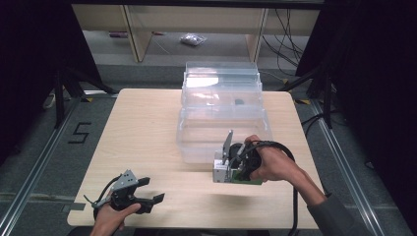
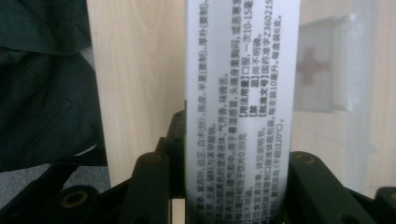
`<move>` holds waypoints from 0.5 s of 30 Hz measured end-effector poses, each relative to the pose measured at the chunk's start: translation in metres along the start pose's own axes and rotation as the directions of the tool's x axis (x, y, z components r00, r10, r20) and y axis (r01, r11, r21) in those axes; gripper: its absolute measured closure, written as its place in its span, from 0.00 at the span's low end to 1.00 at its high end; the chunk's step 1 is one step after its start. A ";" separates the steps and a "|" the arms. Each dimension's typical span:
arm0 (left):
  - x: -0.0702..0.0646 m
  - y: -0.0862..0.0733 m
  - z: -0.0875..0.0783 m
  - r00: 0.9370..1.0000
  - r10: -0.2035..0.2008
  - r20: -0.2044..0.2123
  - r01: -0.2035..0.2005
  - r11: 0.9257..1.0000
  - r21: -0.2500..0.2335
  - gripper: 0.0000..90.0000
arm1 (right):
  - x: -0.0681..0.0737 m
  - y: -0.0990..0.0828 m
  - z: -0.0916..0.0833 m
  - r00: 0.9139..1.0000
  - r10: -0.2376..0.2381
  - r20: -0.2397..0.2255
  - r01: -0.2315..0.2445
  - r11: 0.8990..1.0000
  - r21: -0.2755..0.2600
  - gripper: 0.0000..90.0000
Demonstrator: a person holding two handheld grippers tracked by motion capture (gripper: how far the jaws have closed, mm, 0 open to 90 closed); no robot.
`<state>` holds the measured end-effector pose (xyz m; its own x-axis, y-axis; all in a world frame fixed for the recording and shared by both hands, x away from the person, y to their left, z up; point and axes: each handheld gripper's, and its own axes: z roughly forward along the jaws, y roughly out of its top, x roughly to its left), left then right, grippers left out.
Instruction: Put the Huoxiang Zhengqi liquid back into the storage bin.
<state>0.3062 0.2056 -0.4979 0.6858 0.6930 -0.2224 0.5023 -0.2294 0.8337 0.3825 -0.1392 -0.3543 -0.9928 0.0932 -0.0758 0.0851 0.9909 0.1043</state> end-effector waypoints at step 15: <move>0.000 0.000 0.000 1.000 -0.002 -0.007 0.002 1.000 0.003 0.17 | -0.031 -0.016 -0.030 0.998 0.052 0.025 -0.051 0.998 -0.037 0.73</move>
<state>0.3060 0.2059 -0.4976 0.6813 0.6980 -0.2206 0.5050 -0.2301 0.8319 0.4094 -0.1612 -0.3236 -0.9846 0.1472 -0.0946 0.1327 0.9805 0.1450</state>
